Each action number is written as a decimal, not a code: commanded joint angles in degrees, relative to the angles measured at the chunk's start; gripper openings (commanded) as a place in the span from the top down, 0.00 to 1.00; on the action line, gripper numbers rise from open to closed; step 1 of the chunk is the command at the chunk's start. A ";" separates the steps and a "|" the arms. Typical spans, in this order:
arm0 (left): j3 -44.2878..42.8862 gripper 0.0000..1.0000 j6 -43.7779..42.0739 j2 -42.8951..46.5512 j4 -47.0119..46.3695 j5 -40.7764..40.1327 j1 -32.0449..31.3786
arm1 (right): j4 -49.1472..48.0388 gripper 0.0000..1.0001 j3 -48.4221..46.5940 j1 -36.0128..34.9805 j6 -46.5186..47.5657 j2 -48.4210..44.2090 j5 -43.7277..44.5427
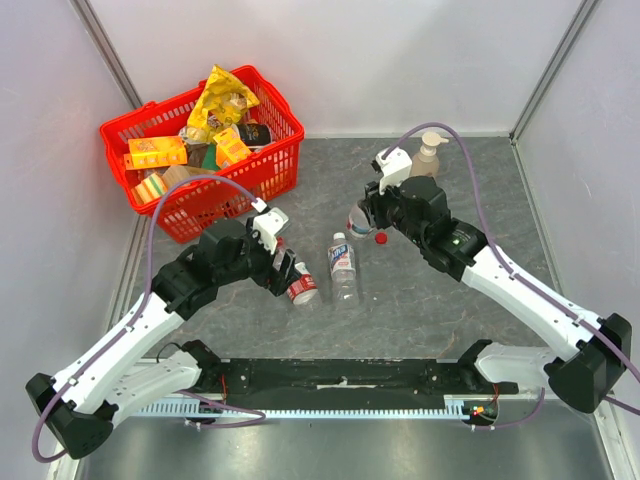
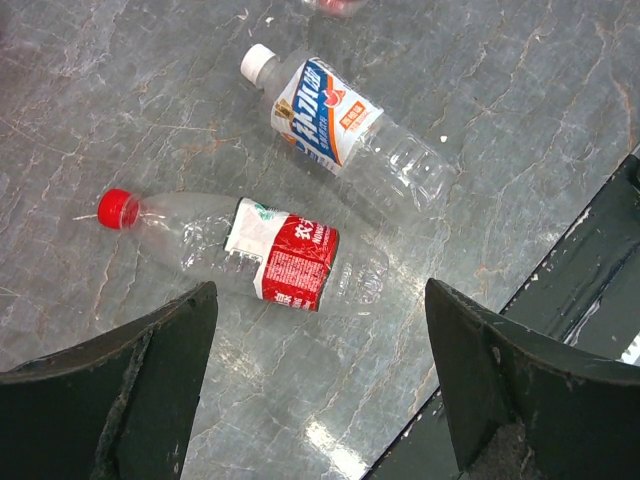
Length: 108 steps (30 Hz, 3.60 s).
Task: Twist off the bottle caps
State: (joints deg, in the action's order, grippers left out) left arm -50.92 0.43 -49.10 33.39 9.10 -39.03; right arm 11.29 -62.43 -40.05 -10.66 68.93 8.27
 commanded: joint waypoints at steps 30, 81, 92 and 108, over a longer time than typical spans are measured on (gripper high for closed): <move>0.38 0.11 0.63 -0.38 -0.16 2.67 -0.09 | 0.06 1.00 4.77 21.77 -4.99 6.40 0.34; -5.07 0.13 4.32 -9.25 0.54 1.97 -0.08 | -5.49 0.02 9.52 21.77 -8.42 -7.22 -4.41; -10.34 0.13 13.71 -21.46 -1.48 3.46 -0.35 | -6.10 0.02 10.31 21.86 -10.26 -12.32 -5.37; -22.29 0.13 26.55 -42.55 -1.13 -6.63 -9.31 | -6.98 0.02 13.13 21.68 -10.53 -15.93 -4.41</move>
State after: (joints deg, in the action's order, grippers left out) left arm -68.69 22.20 -87.61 32.77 6.07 -46.24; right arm 6.24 -49.93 -18.46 -20.99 54.43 3.44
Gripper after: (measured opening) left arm 0.871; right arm 0.982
